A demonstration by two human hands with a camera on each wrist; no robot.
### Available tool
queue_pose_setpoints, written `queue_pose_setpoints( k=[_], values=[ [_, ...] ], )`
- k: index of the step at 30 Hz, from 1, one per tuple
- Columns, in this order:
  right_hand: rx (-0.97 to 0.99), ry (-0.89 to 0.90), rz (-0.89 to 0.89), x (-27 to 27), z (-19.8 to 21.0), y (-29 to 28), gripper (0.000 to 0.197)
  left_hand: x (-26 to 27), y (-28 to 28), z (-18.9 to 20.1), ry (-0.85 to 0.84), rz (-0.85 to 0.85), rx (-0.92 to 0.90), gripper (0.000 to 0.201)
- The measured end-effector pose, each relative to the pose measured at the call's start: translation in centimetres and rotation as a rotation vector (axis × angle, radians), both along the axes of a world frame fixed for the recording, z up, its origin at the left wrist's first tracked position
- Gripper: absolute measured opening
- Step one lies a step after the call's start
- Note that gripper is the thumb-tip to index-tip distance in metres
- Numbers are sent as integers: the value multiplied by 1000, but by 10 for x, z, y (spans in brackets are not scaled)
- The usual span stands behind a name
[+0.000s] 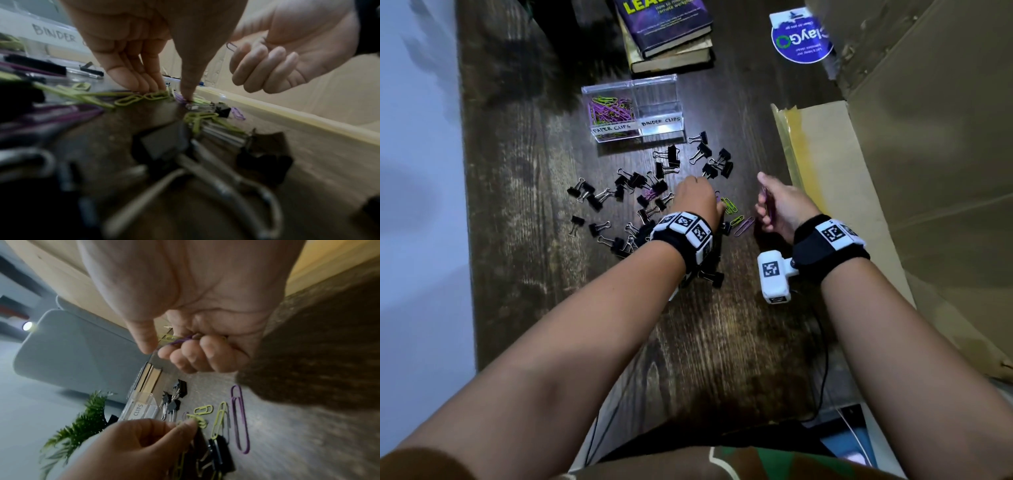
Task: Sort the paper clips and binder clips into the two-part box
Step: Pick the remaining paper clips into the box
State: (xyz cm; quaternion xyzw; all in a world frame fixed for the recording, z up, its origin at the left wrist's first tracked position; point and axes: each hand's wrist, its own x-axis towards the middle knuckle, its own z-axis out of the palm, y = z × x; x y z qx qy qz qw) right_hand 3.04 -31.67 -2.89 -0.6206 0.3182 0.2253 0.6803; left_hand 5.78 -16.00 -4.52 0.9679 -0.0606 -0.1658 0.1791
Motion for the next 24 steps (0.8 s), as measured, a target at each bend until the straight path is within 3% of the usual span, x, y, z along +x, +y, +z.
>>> queue_pose_setpoints(
  k=[4, 9, 13, 15, 18, 21, 23, 24],
  values=[
    [-192, -15, 56, 3, -4, 2, 38, 1, 1, 1, 60, 40, -18, 37],
    [-779, -78, 509, 12, -4, 20, 29, 2, 4, 2, 89, -26, 49, 40],
    [-982, -82, 672, 17, -14, 39, 31, 3, 12, 10, 72, 64, -63, 21],
    [-988, -73, 730, 21, -16, 44, 30, 3, 20, 14, 74, 159, -179, 14],
    [-955, -33, 777, 23, -12, 47, 31, 2, 33, 13, 155, 334, -499, 4],
    [-921, -127, 752, 18, -10, 41, 23, 1, 44, 11, 279, 500, -868, 15],
    [-799, -186, 651, 14, -11, 30, 11, 0, 49, 11, 320, 532, -984, 21],
    [-696, -199, 582, 14, -12, 24, 19, 0, 51, 11, 342, 540, -1010, 24]
  ],
)
